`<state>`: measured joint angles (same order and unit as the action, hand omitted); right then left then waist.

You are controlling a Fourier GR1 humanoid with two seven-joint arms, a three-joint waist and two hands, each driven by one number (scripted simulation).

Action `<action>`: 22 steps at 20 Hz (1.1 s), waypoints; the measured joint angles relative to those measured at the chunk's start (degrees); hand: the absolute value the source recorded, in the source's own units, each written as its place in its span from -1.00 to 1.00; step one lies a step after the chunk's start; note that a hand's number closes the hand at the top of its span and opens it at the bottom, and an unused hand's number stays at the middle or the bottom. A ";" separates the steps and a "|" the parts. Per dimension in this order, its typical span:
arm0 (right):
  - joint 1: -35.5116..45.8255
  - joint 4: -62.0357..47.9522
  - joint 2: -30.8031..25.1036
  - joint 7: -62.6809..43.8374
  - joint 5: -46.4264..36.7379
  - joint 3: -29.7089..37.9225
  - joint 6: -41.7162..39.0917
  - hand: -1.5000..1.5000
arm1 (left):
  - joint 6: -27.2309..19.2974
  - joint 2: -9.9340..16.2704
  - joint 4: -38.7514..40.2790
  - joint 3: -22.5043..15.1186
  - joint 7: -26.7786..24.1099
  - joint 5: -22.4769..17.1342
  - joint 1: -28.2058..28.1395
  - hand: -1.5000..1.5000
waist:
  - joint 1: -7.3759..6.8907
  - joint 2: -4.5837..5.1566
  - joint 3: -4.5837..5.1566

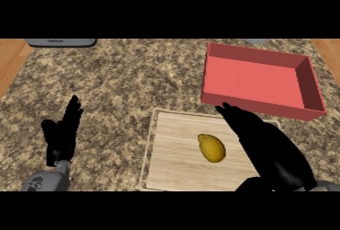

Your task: Pick the lemon from the tray and place it in the cardboard box

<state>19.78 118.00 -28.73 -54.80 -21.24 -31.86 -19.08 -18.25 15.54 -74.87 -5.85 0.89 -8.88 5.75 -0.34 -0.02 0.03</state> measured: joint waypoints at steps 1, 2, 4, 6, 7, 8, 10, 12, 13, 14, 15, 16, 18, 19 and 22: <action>0.17 -0.04 1.10 -0.38 -0.30 0.00 -0.43 -1.00 | 0.61 -0.20 0.89 0.43 -0.58 -0.06 0.29 0.00 | 0.07 0.00 0.00; 0.79 -1.49 2.38 -0.19 -0.75 0.19 -0.77 -1.00 | 0.59 -0.56 0.80 0.37 -0.50 0.28 0.24 0.00 | 0.07 0.00 0.00; 0.76 -2.90 4.89 -0.58 -2.71 -0.99 -0.85 -1.00 | 0.38 -0.98 -0.31 0.36 -0.46 0.81 -0.78 0.00 | 0.05 -0.02 0.00; 0.85 -3.51 6.98 -1.45 -4.58 -2.09 -0.97 -1.00 | 0.80 -0.86 0.83 1.21 -0.71 0.94 -0.21 0.00 | 0.14 -0.01 0.00; 0.31 -3.76 7.12 -1.40 -5.55 -2.65 -1.16 -1.00 | 1.25 -0.42 0.45 1.64 -0.19 0.74 -0.05 0.00 | 0.16 -0.02 0.00; 0.38 -3.49 8.19 -2.29 -6.20 -3.29 -1.33 -1.00 | 1.41 -0.46 0.20 1.74 -0.55 0.85 -0.53 0.00 | 0.17 -0.03 -0.01; 0.81 -5.57 9.57 -2.22 -7.58 -3.41 -1.74 -1.00 | 1.68 -0.50 0.52 2.11 -0.73 1.13 -0.34 0.00 | 0.16 -0.03 -0.01; 1.11 -5.69 11.30 -3.03 -8.34 -3.38 -2.22 -1.00 | 1.74 -0.60 -0.52 2.21 0.06 1.36 -0.51 0.00 | 0.17 -0.03 -0.01; 0.60 -5.40 11.62 -3.21 -9.01 -3.50 -2.35 -1.00 | 1.89 -0.76 -0.27 2.40 0.12 1.38 -0.29 0.00 | 0.23 -0.04 -0.01; 0.33 -5.16 11.86 -3.27 -9.20 -3.25 -2.68 -1.00 | 1.79 -1.12 0.29 2.52 -0.13 1.62 0.07 0.00 | 0.29 -0.04 -0.01; -0.10 -6.22 12.36 -2.88 -10.39 -3.73 -2.59 -1.00 | 1.57 -1.52 0.99 2.51 -0.13 1.96 0.77 0.00 | 0.33 -0.03 0.00; -0.30 -6.75 12.87 -2.81 -11.25 -3.82 -2.63 -1.00 | 1.82 -1.26 0.92 2.85 0.23 1.96 0.89 0.00 | 0.32 -0.02 -0.01; -0.30 -8.01 14.22 -2.69 -12.32 -3.33 -2.82 -1.00 | 2.28 -1.43 1.47 3.24 -0.20 2.09 0.89 0.00 | 0.29 -0.02 -0.01; -0.63 -8.86 15.15 -2.67 -13.34 -3.69 -2.62 -1.00 | 2.41 -1.73 2.10 3.44 -0.56 2.14 1.21 0.00 | 0.31 -0.01 -0.01; -0.92 -10.25 16.48 -2.51 -14.46 -2.91 -3.21 -1.00 | 2.92 -1.89 2.56 4.01 -1.49 2.37 0.65 0.00 | 0.29 0.00 -0.01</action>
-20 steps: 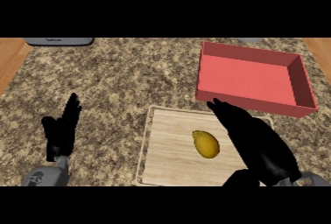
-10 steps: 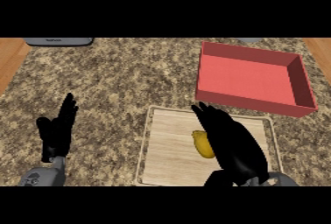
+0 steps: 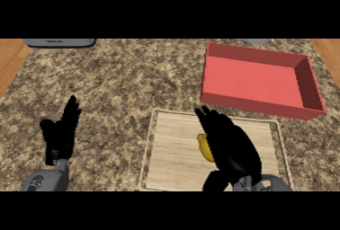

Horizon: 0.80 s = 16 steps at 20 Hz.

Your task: Pick the lemon from the tray and place it in the cardboard box

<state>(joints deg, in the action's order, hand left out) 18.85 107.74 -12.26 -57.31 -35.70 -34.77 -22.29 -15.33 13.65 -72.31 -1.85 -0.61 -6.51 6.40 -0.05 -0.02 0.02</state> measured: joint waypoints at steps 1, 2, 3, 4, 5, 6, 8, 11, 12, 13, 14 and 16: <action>-0.24 -0.42 0.21 0.09 -0.50 0.11 -0.21 -1.00 | 0.07 -0.13 -0.53 -0.03 0.45 0.01 -0.22 0.00 | -0.02 -0.01 0.00; -0.66 -0.22 0.37 0.14 -0.62 0.18 -0.61 -1.00 | 0.56 0.30 -1.57 0.16 1.13 -0.19 -0.59 0.00 | -0.04 -0.03 0.00; -0.64 -1.25 0.53 0.58 -1.11 0.50 -0.84 -1.00 | 0.45 0.35 -2.86 0.02 1.98 -0.01 -0.88 0.00 | -0.10 -0.04 0.00; -0.58 -1.78 0.82 0.79 -1.53 0.80 -1.13 -1.00 | 0.44 0.30 -2.50 0.19 2.23 0.18 -0.45 0.00 | -0.07 -0.03 -0.01; -1.17 -2.38 0.44 1.56 -2.10 1.13 -1.34 -1.00 | 0.71 0.67 -3.01 0.49 2.76 0.17 -0.54 0.00 | -0.07 -0.03 -0.01; -0.95 -3.25 1.16 1.59 -2.92 0.96 -1.42 -1.00 | 0.96 0.55 -2.86 0.62 2.07 0.25 -1.10 0.00 | -0.08 -0.02 -0.02; -1.51 -3.39 0.86 2.40 -3.68 1.67 -2.18 -1.00 | 0.75 -0.46 -2.73 0.37 1.63 0.72 -1.43 0.00 | -0.04 -0.01 -0.01; -0.65 -5.90 1.67 3.54 -4.75 3.23 -3.28 -1.00 | 1.03 -0.92 -2.62 0.58 0.67 1.32 -2.02 0.00 | -0.07 -0.01 -0.01; -0.44 -6.21 1.58 4.25 -4.68 4.42 -3.92 -1.00 | 1.42 -0.80 -2.56 1.03 0.41 1.25 -2.24 0.00 | -0.07 0.01 -0.01; -0.43 -6.39 2.13 4.22 -5.17 4.51 -4.20 -1.00 | 1.32 -1.29 -1.56 1.20 -0.44 1.50 -2.16 0.00 | -0.04 0.01 -0.01; -0.50 -6.80 2.61 4.39 -5.80 4.46 -4.44 -1.00 | 1.96 -0.84 -1.08 1.82 -0.29 1.30 -1.62 0.00 | -0.03 0.01 0.00; -0.43 -9.02 3.41 5.28 -7.16 4.61 -4.47 -1.00 | 1.67 -1.49 -2.32 1.45 0.45 1.79 -1.98 0.00 | -0.08 0.00 -0.01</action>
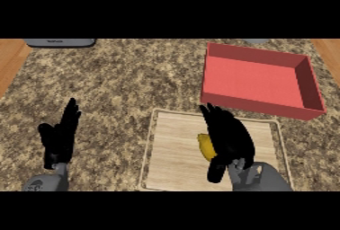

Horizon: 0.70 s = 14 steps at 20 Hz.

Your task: Pick the lemon from the tray and place it in the cardboard box

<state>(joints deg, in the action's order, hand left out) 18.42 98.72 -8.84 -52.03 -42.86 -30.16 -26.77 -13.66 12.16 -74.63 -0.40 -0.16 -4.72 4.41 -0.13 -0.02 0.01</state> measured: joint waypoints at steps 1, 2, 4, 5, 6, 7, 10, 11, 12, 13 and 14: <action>-0.45 -0.06 0.32 0.34 -0.69 0.18 -0.07 -1.00 | -0.50 -0.64 -0.53 -0.47 0.32 0.70 -0.28 0.00 | 0.00 0.01 -0.01; 0.33 -1.69 1.26 0.54 -1.36 0.32 -0.07 -1.00 | -0.49 -0.77 0.43 -0.08 0.42 0.75 0.90 0.00 | 0.02 0.02 -0.01; -2.04 -1.24 1.15 1.43 -2.90 -0.25 0.28 -1.00 | -0.28 -0.68 0.41 0.41 0.83 1.01 1.09 0.00 | 0.07 0.02 -0.01; -1.93 -1.76 1.98 1.51 -3.45 -0.14 0.07 -1.00 | -0.66 -0.94 -0.02 0.32 1.37 1.55 1.25 0.00 | 0.07 0.01 -0.01; -1.23 -2.96 2.74 1.72 -3.89 0.36 -0.16 -1.00 | -0.38 -0.81 -0.39 0.41 2.06 1.67 1.51 0.00 | 0.04 0.01 -0.01; -1.24 -3.91 3.54 1.78 -4.61 0.36 -0.06 -1.00 | -0.15 -0.61 -1.25 0.52 2.65 1.81 1.27 0.00 | 0.02 0.00 -0.01; -2.40 -4.04 4.35 2.79 -6.42 0.74 -0.30 -1.00 | 0.70 -1.10 0.41 1.64 1.37 1.81 1.71 0.00 | 0.08 0.02 -0.01; -1.97 -4.93 5.08 2.95 -6.93 1.18 -0.38 -1.00 | 1.23 -1.02 1.35 2.16 0.68 1.75 2.02 0.00 | 0.08 0.01 -0.01; -2.02 -4.98 4.90 3.60 -7.17 1.86 -0.83 -1.00 | 1.40 -1.26 1.45 2.27 0.63 1.89 2.25 0.00 | 0.07 0.02 -0.01; -2.86 -5.50 4.61 4.74 -7.79 1.97 -0.03 -1.00 | 1.51 -1.34 0.67 2.23 1.14 2.02 1.81 0.00 | 0.06 0.00 -0.01; -1.92 -7.60 5.07 5.61 -8.19 2.82 0.57 -1.00 | 1.61 -1.32 0.04 2.22 1.52 2.19 1.61 0.00 | 0.02 0.01 -0.01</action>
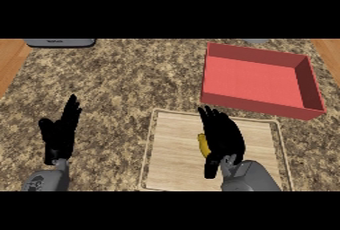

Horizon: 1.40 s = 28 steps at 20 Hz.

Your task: Pick the lemon from the tray and place it in the cardboard box

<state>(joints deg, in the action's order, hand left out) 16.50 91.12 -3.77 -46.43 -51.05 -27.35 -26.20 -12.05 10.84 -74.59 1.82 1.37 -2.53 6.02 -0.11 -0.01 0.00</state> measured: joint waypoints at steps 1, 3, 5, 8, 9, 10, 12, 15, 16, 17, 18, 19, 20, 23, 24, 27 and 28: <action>0.24 -1.17 0.35 0.89 -0.45 0.46 0.30 -1.00 | 0.54 0.00 0.47 0.31 -0.25 -0.06 0.13 0.00 | 0.00 0.01 0.00; -0.82 -1.96 0.44 2.61 -1.68 0.34 1.59 -1.00 | 1.10 0.16 -0.09 0.74 0.55 -0.07 0.14 0.00 | 0.02 0.01 0.00; -1.36 -2.76 0.27 4.43 -2.30 1.03 1.75 -1.00 | 0.59 -0.38 -0.47 0.66 0.53 0.86 -0.03 0.00 | 0.03 0.00 0.00; -0.29 -5.05 1.56 5.94 -3.24 1.76 2.00 1.00 | -0.24 -1.71 -1.87 -0.07 1.00 1.97 -0.98 0.00 | -0.02 0.00 0.00; -0.28 -5.30 1.40 7.47 -3.36 1.73 2.67 1.00 | -0.36 -1.99 -1.90 -0.15 0.85 2.16 -1.31 0.00 | -0.03 0.00 -0.01; 0.08 -5.15 1.34 8.47 -3.61 1.65 2.92 1.00 | -0.24 -1.79 -1.84 0.14 1.00 2.15 -1.13 0.00 | -0.02 0.01 -0.01; 1.01 -8.16 1.09 11.85 -5.43 1.36 6.63 1.00 | 0.00 -1.95 -1.25 0.38 0.08 2.14 -1.20 0.00 | -0.10 -0.03 0.02; 0.28 -8.02 0.85 14.11 -7.76 0.66 9.15 1.00 | -0.47 -2.52 -1.96 -0.01 1.44 2.91 -0.63 0.00 | -0.02 -0.04 0.01; 1.22 -8.69 1.34 14.48 -8.23 1.08 9.24 1.00 | -0.12 -2.36 -2.49 0.11 2.05 2.81 -0.71 0.00 | -0.03 -0.02 0.01; 1.46 -9.18 1.59 15.15 -8.82 1.33 9.67 1.00 | 0.46 -2.07 -2.07 0.67 1.95 2.49 -0.47 0.00 | -0.03 -0.02 0.01; 1.34 -7.86 1.59 15.04 -9.17 1.29 8.71 1.00 | 0.68 -2.03 -1.43 1.01 1.55 2.46 -0.18 0.00 | 0.01 -0.01 0.00; 1.59 -8.01 1.97 15.19 -9.78 1.35 8.91 1.00 | 0.86 -2.25 -0.44 1.26 0.14 2.49 -0.43 0.00 | 0.03 -0.02 0.00; 0.86 -7.32 1.97 15.75 -10.27 0.90 9.05 1.00 | 0.77 -2.33 -0.44 1.23 0.04 2.82 -0.56 0.00 | 0.04 -0.02 0.01; -4.97 -1.07 -0.87 18.07 -10.57 -2.21 8.04 1.00 | 0.78 -2.02 -2.37 1.44 1.74 2.70 -1.07 0.00 | 0.23 -0.12 0.00; -7.09 1.00 -2.21 19.20 -10.55 -3.42 7.69 1.00 | 0.87 -2.04 -2.11 1.62 0.76 2.69 -1.74 0.00 | 0.33 -0.14 0.00; -12.87 6.58 -5.38 21.58 -11.64 -7.56 7.92 1.00 | 0.95 -2.13 -1.57 1.88 0.15 2.76 -1.82 0.00 | 0.47 -0.14 0.00; -14.31 7.86 -6.55 22.53 -12.05 -8.26 8.37 1.00 | 1.13 -1.85 -2.10 1.98 0.79 2.74 -1.76 0.00 | 0.43 -0.13 0.01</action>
<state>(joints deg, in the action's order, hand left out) 2.19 98.98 -10.32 -23.89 -63.10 -35.61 -17.83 -10.92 8.99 -76.69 3.80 2.15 0.21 4.27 0.32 -0.15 0.01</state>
